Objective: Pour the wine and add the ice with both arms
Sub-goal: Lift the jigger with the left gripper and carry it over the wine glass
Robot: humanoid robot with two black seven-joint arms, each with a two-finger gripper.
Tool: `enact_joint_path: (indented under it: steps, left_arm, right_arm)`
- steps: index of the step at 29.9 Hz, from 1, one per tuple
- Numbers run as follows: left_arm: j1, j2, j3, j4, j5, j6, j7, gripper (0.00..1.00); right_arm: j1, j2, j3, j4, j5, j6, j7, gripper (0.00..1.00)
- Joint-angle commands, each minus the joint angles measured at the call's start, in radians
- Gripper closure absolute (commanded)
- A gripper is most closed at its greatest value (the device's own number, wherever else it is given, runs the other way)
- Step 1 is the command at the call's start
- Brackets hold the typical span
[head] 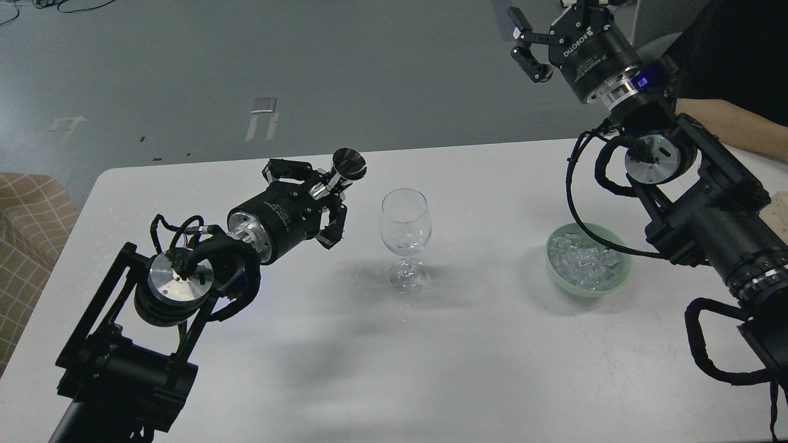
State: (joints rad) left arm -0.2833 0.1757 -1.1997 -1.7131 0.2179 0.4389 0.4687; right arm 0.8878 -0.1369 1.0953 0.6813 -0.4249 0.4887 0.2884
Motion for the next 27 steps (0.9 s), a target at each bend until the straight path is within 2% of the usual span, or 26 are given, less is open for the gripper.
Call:
enact_joint_path:
  steps: [1,19,27]
  left_arm:
    - [-0.002,-0.001,0.002,-0.005,0.011,0.009,0.001,1.00]
    - [-0.017,-0.016,0.025,-0.028,0.041,0.027,0.011,1.00]
    - [-0.033,-0.027,0.078,-0.033,0.095,0.027,0.019,1.00]
  right_arm:
    - [-0.001,-0.003,0.000,0.001,0.000,0.000,0.000,0.00]
    - [-0.003,-0.004,0.000,0.001,0.000,0.000,0.000,0.00]
    - [-0.003,-0.006,0.000,0.001,0.000,0.000,0.000,0.00]
